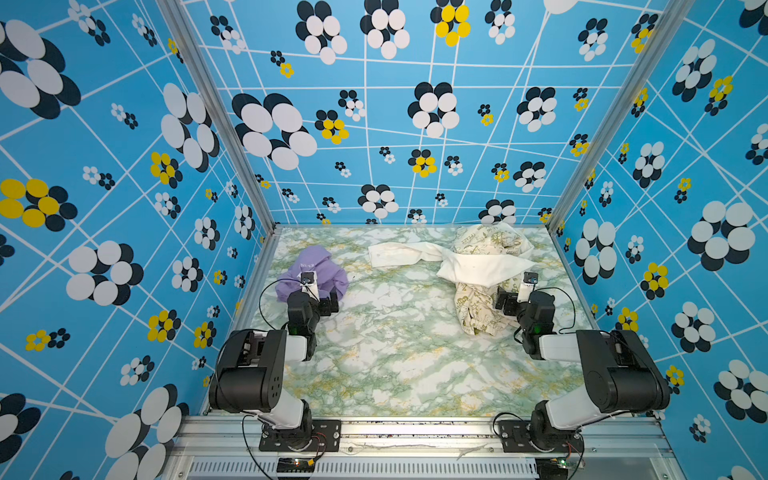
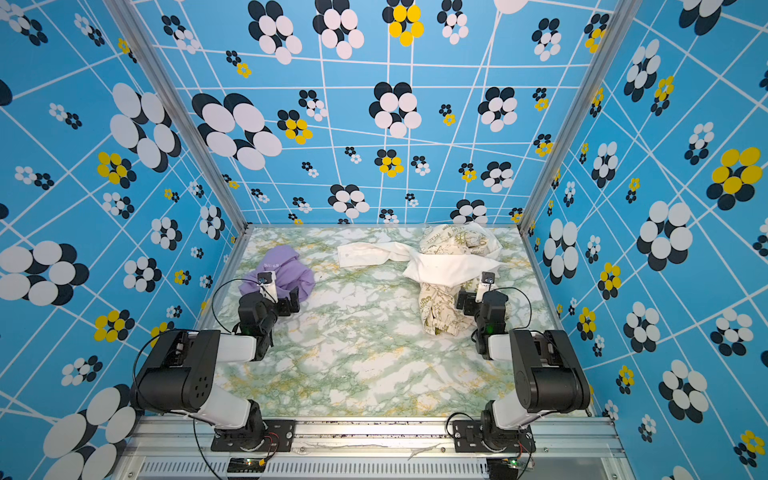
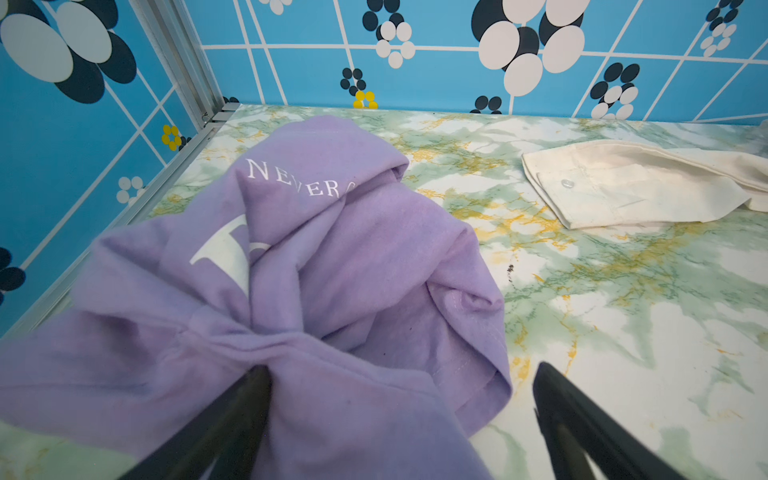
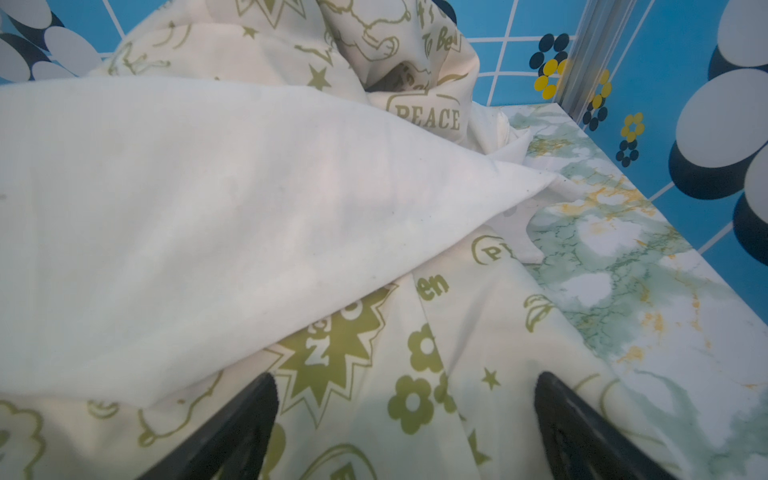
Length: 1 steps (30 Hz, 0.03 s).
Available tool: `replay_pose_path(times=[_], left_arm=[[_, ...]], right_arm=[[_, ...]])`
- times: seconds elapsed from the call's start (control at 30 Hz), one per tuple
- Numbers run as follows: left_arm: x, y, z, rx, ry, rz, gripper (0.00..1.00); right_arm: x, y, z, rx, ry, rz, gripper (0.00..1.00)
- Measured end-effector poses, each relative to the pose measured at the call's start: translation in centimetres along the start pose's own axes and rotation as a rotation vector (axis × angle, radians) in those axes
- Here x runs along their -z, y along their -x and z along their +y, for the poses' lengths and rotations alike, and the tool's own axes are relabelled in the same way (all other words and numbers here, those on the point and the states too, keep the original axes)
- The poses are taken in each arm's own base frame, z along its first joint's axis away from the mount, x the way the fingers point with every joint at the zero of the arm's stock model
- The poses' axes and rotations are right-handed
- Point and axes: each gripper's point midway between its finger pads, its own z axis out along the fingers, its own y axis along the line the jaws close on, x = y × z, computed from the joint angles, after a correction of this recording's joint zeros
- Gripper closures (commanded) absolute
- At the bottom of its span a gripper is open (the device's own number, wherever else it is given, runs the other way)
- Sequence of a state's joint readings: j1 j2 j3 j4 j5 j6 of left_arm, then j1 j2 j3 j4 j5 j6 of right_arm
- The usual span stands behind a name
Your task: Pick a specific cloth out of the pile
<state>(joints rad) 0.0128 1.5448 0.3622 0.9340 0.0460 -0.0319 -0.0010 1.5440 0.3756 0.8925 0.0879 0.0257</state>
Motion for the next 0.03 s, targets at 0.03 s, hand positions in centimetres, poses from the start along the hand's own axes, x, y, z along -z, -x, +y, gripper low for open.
replay_pose_path(times=[0.03], left_arm=[[0.00,0.00,0.00,0.000,0.000,0.000,0.01]], right_arm=[[-0.01,0.02,0.00,0.000,0.000,0.000,0.01]])
